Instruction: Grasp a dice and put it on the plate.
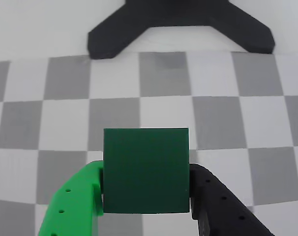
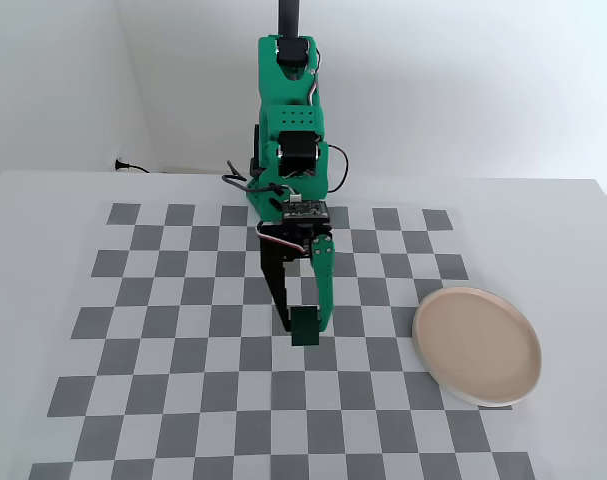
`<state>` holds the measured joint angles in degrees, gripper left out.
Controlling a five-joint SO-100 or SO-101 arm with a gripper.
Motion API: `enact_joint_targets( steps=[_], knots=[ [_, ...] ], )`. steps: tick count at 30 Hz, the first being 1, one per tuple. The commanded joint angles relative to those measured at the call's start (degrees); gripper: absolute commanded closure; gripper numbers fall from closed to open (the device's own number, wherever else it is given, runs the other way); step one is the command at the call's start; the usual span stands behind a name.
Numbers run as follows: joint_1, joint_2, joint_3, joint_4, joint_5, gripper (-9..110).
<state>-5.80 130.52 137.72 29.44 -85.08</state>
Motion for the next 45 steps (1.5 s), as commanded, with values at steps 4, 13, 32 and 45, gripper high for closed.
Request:
enact_joint_targets(
  steps=[4,13,32,45],
  knots=[
    [-8.88,10.46,1.05,4.39,-0.62,106],
    [-18.72,18.02,7.47,2.2,-2.11,106],
    [-33.22,9.32,3.87,-2.29,2.46,106],
    [-37.71,-9.67,-7.82,-5.89,2.02,106]
  ],
)
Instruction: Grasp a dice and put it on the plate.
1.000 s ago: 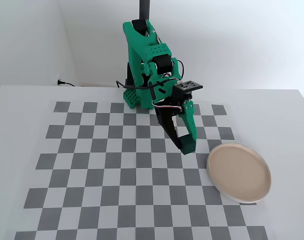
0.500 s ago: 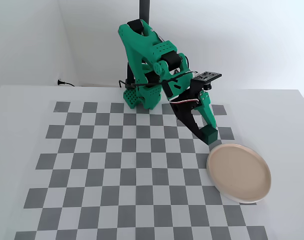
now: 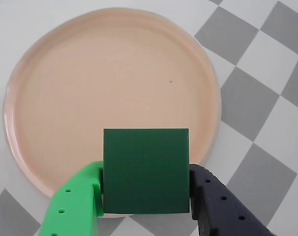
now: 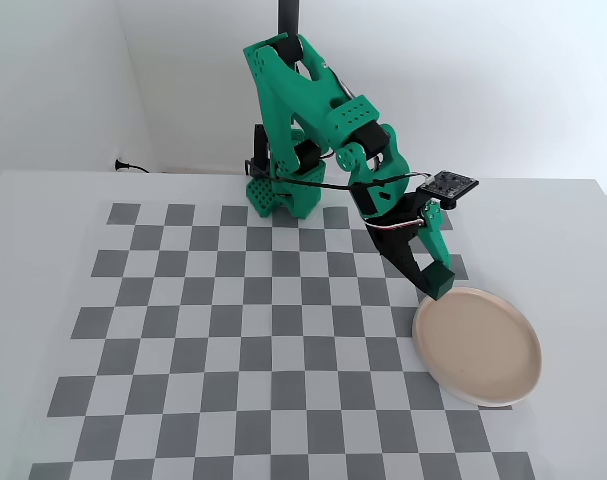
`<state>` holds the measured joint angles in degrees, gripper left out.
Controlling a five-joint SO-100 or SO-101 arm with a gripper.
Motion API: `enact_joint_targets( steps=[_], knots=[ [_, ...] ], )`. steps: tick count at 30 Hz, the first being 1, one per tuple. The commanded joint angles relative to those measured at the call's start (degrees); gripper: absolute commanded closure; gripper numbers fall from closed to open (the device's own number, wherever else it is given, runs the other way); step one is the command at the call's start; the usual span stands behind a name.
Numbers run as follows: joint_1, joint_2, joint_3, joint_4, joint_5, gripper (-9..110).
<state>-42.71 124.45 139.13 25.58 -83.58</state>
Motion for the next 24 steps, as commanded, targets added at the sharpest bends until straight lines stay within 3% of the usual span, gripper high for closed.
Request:
enact_joint_targets(
  steps=[1,20,24],
  knots=[
    [-1.05,-5.27,-10.72,-2.02,0.7,106],
    [-4.57,-31.99,-29.79,-7.47,0.88,106],
    [-4.66,-38.32,-35.07,-7.73,1.14,98]
  ],
)
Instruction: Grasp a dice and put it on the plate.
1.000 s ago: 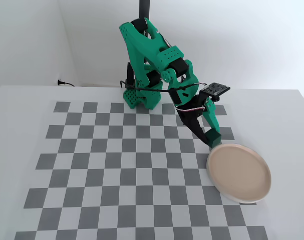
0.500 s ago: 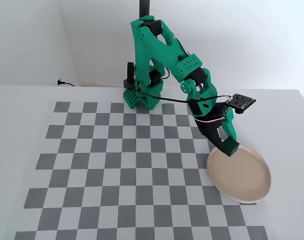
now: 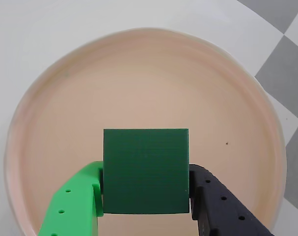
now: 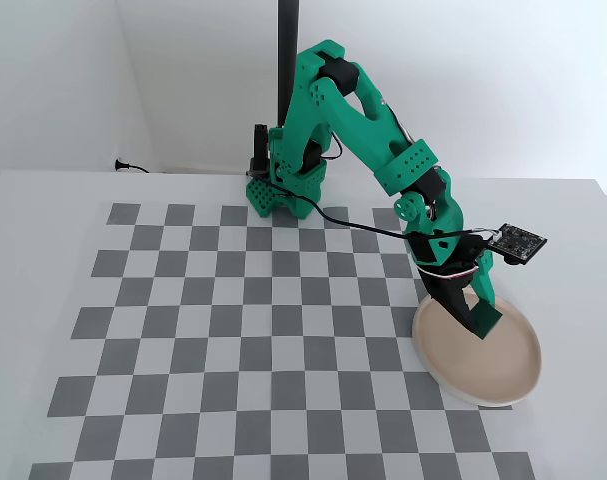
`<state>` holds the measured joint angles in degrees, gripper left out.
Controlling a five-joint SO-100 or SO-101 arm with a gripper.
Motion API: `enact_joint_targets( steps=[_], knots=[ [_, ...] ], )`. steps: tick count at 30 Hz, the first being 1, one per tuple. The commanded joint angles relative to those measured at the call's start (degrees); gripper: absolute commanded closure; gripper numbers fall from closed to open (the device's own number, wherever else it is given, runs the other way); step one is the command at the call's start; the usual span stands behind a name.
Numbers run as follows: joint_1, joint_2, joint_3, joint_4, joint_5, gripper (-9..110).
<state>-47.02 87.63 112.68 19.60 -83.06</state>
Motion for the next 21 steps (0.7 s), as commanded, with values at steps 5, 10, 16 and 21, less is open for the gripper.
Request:
enact_joint_targets(
  steps=[5,10,16,21],
  knots=[
    [-0.35,-6.06,-12.04,-2.55,0.88,91],
    [0.0,-6.5,-12.13,-2.81,1.05,88],
    [0.7,-5.71,-12.04,-1.32,1.67,84],
    [1.23,-2.02,-11.87,2.72,2.02,84]
  ],
)
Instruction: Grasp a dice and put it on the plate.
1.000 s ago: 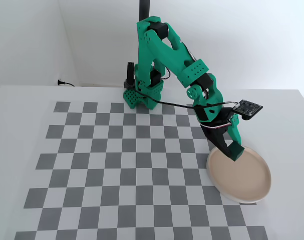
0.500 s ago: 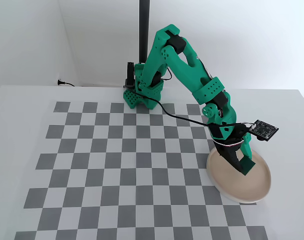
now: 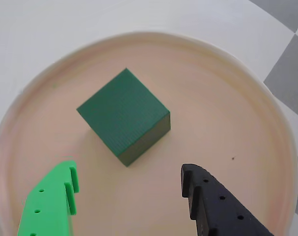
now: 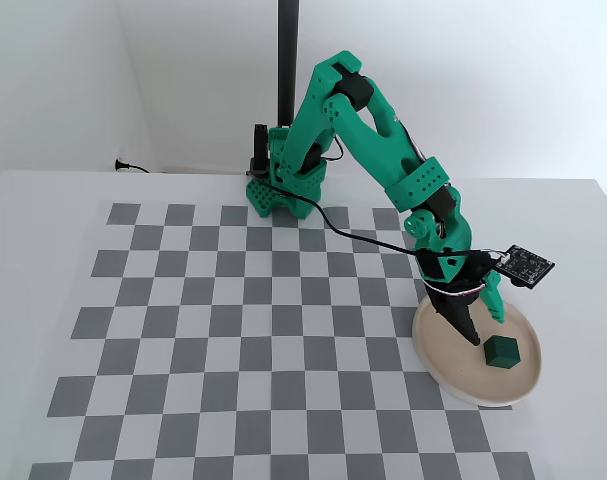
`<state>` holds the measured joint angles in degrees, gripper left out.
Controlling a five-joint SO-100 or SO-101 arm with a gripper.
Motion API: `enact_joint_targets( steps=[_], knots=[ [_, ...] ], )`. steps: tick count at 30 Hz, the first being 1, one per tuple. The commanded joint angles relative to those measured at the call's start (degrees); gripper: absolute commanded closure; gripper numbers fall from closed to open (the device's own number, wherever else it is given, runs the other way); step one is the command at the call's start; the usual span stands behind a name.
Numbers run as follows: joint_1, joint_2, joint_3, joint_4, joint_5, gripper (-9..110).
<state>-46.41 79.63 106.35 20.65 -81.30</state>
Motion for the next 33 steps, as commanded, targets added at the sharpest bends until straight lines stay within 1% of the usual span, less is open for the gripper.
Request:
enact_joint_targets(
  steps=[1,10,12,16,23,33],
  knots=[
    [0.79,7.12,-5.45,2.55,0.26,84],
    [4.66,17.93,-4.22,10.28,-0.62,88],
    [5.8,20.74,-2.64,10.9,-1.41,92],
    [8.09,26.98,2.46,10.81,-3.25,106],
    [12.57,38.32,12.83,10.37,-4.75,106],
    [21.62,52.29,24.35,12.57,-4.13,106]
  ],
)
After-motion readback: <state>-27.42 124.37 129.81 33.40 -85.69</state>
